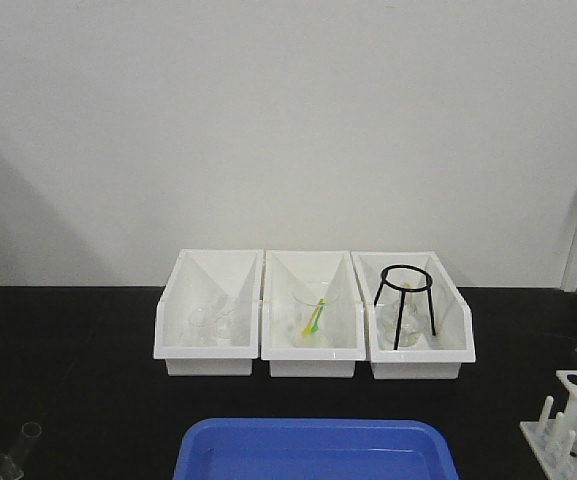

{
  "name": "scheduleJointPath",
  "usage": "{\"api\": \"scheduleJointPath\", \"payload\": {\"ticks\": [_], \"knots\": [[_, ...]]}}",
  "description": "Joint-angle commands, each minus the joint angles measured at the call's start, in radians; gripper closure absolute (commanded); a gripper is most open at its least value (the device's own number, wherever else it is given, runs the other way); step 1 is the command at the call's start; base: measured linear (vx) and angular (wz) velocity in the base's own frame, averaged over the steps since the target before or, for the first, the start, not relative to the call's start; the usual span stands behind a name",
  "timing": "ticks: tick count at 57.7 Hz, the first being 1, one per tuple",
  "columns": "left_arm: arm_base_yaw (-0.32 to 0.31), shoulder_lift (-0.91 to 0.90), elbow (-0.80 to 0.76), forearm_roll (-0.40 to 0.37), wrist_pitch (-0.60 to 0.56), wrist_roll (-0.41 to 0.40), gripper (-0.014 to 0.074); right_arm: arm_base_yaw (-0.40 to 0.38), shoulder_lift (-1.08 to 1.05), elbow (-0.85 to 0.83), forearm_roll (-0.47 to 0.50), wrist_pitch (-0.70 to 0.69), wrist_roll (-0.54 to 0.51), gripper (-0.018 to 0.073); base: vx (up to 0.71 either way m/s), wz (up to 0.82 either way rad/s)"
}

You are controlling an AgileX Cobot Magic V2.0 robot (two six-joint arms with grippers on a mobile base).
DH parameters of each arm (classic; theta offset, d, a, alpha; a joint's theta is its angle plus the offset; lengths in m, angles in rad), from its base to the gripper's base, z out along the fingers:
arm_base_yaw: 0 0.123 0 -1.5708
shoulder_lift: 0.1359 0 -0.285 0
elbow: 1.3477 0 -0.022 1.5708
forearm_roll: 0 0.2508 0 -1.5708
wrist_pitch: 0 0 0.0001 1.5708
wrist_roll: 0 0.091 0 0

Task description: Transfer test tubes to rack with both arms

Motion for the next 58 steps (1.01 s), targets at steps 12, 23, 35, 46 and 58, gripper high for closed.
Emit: {"api": "scheduleJointPath", "payload": {"ticks": [12,23,35,46,58], "knots": [[0.002,-0.021,0.027,0.000,-0.078,0.000,0.0617,0.001,-0.007,0.011,-0.002,-0.077,-0.008,0.0566,0.00,0.00],[0.002,-0.021,0.027,0.070,-0.080,0.001,0.0617,0.001,-0.007,0.011,-0.002,-0.077,-0.008,0.0566,0.00,0.00],[0.002,-0.021,0.027,0.152,-0.146,0.010,0.0617,0.001,-0.007,0.011,-0.006,-0.091,-0.012,0.0566,0.00,0.00],[0.002,-0.021,0.027,0.193,-0.294,0.015,0.0617,0.001,-0.007,0.011,-0.006,-0.085,-0.011,0.0566,0.00,0.00],[0.002,-0.021,0.026,0.193,-0.317,0.015,0.0617,0.001,-0.007,0.011,-0.006,-0.083,-0.011,0.0566,0.00,0.00]]}}
